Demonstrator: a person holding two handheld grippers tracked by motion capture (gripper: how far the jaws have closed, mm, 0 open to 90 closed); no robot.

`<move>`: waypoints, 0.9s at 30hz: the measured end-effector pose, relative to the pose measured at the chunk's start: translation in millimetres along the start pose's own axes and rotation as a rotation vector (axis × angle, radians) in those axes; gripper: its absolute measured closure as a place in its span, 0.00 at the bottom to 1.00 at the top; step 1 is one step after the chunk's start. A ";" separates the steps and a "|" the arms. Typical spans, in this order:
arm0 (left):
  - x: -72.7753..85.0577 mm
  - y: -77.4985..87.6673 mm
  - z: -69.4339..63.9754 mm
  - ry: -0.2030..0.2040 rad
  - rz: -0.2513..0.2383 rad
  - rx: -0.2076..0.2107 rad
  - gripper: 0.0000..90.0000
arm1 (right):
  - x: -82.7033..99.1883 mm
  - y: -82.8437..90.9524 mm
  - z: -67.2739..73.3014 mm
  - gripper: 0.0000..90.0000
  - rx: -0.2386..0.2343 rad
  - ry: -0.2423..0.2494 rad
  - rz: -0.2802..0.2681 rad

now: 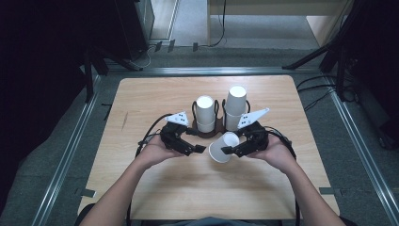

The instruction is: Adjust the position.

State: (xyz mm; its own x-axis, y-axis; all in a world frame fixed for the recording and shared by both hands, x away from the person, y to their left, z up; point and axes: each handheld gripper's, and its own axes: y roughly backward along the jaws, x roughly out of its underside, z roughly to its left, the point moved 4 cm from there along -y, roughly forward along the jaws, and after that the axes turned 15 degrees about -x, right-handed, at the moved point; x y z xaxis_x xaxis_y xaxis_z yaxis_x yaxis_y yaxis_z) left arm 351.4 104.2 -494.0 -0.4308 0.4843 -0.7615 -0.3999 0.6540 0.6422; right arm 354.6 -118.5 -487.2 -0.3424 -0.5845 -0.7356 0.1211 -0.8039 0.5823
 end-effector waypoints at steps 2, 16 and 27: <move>0.4 -0.6 0.4 0.008 0.007 0.015 0.19 | 0.3 -0.9 -1.4 0.37 0.001 -0.006 -0.008; 1.1 -10.3 -7.2 -0.001 0.022 0.057 0.11 | -11.3 -0.2 4.7 0.37 -0.039 0.025 -0.080; 1.6 -15.8 -12.8 -0.023 0.029 0.095 0.11 | -21.5 -4.8 10.9 0.38 -0.089 0.025 -0.102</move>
State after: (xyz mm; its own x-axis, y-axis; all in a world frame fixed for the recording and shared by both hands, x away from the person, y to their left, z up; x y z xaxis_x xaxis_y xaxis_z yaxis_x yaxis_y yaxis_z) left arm 346.7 87.3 -504.2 -0.4221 0.5160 -0.7454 -0.3083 0.6915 0.6533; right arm 351.2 -100.8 -470.5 -0.3345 -0.5005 -0.7985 0.1693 -0.8655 0.4715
